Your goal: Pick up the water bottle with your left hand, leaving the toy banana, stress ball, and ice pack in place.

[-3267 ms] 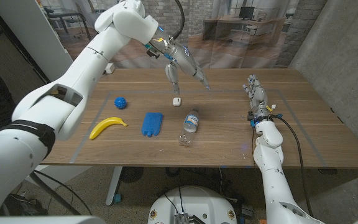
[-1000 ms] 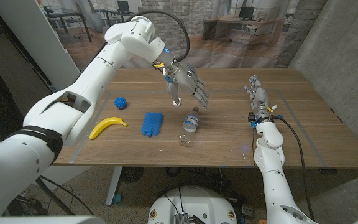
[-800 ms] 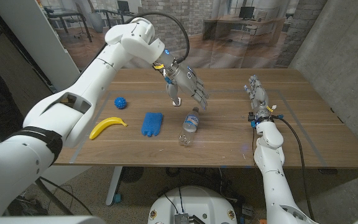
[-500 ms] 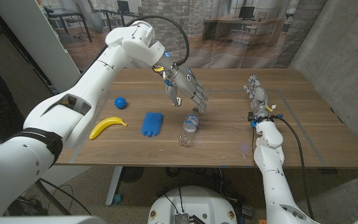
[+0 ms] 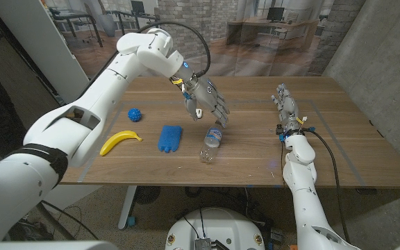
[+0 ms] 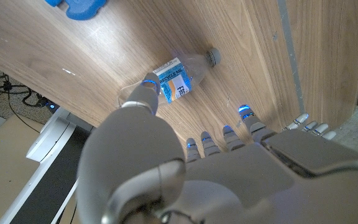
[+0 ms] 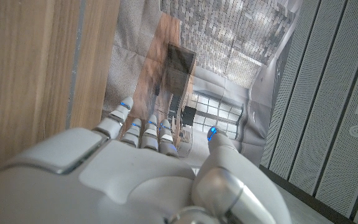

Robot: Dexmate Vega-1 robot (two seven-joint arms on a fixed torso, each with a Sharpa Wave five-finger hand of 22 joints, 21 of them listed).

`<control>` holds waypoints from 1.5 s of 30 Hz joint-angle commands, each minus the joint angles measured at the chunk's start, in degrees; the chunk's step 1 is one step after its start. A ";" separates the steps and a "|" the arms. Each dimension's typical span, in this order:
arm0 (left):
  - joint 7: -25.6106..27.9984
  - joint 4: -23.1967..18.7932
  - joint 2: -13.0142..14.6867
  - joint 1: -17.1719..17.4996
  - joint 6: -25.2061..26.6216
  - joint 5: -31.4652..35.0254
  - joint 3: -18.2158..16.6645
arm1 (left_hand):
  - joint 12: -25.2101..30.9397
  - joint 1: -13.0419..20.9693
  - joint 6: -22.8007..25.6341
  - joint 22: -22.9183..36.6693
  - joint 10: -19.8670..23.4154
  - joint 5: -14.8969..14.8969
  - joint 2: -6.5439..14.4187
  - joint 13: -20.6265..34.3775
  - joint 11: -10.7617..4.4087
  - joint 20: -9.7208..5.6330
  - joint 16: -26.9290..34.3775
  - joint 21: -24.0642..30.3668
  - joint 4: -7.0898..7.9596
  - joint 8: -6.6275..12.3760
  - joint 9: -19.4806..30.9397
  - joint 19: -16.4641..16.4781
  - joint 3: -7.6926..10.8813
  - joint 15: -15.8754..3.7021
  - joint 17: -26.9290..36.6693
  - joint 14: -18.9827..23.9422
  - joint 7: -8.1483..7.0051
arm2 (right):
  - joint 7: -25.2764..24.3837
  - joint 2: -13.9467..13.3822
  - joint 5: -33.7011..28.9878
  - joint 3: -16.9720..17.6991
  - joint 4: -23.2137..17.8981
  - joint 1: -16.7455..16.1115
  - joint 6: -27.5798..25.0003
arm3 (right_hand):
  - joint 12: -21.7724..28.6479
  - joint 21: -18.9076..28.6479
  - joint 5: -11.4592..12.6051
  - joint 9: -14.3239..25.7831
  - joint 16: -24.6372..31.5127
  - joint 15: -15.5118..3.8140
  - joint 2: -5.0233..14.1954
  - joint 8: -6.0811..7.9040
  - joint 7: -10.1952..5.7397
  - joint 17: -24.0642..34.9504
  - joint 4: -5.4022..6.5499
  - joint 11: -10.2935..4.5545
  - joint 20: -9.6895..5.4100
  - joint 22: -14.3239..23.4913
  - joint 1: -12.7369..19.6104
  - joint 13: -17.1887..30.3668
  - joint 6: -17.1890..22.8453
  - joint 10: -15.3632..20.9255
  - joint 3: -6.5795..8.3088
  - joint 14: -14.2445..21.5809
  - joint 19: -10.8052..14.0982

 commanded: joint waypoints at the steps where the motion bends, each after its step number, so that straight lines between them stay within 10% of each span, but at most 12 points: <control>1: 7.94 -0.04 1.10 -0.12 -0.05 6.71 0.87 | 0.38 0.77 0.17 0.21 -0.28 -0.12 0.03 0.05 -0.26 0.30 0.07 -0.11 -0.13 0.25 0.18 -0.10 -0.28 -0.23 0.10 -0.56 -0.23 | -0.05 -0.12 -0.21 -0.09 0.21 0.34 -0.07 | 0.06 0.34 0.27 0.29 0.28 0.34 0.00 0.13 -0.06 0.16 -0.31 0.04 -0.10 0.21 -0.39 0.22 0.46 0.49 0.01 0.21 0.32; 45: 26.20 -1.22 3.44 1.16 -0.05 23.29 3.15 | 0.49 1.66 0.92 0.36 -0.38 -0.92 0.93 0.13 -0.60 1.27 0.11 -1.65 0.19 1.46 0.25 -1.39 -2.23 -0.21 0.18 -1.50 -0.87 | -0.38 -0.08 -1.08 -0.26 0.26 0.55 -0.69 | 0.05 0.35 0.27 0.29 0.27 0.33 -0.03 0.11 -0.06 0.19 -0.33 0.11 -0.13 0.22 -0.75 0.23 0.55 0.57 -0.02 0.18 0.35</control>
